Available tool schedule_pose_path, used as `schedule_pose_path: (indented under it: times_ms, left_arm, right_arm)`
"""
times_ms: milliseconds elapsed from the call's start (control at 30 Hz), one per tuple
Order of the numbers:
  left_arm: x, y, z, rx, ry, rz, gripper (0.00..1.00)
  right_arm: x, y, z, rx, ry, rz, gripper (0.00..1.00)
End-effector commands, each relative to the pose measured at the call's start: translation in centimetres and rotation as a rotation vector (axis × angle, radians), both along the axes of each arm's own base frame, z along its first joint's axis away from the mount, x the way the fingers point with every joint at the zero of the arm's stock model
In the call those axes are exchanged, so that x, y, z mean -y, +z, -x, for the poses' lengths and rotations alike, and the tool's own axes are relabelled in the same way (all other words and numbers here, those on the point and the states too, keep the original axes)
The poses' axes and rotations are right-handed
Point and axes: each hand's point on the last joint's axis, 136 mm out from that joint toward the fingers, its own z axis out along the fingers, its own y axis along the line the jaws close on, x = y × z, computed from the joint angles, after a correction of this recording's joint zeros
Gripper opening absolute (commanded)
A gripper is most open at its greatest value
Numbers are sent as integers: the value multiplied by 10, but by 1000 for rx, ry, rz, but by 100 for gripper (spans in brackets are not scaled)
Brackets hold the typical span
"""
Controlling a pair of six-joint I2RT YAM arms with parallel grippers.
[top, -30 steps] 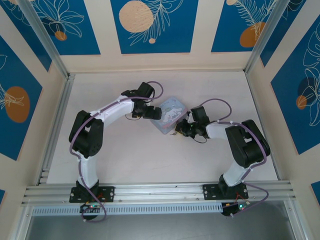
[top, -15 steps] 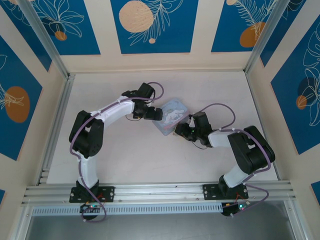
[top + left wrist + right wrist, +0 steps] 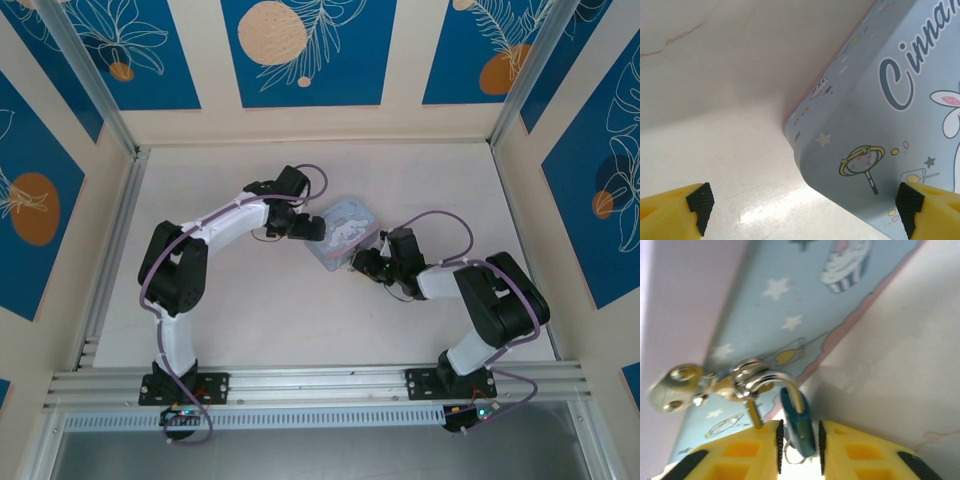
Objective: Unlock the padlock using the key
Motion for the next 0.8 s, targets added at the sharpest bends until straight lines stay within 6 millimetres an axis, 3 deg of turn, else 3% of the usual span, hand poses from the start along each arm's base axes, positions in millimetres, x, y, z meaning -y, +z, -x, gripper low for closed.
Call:
schedule_pose_path:
  times_ms: [0, 200, 467, 767]
  left_arm:
    - [-2, -1, 11, -26, -17, -8, 95]
    - [-4, 0, 14, -17, -13, -11, 95]
    - [-5, -5, 24, 26, -25, -82, 96]
    - [-8, -30, 37, 31, -73, -224, 96]
  right_arm:
    - [15, -34, 19, -100, -33, 83, 18]
    - [18, -33, 19, -97, -46, 90, 0]
    - [20, -24, 18, -82, -50, 68, 0]
    - [23, -13, 13, -45, -45, -45, 0]
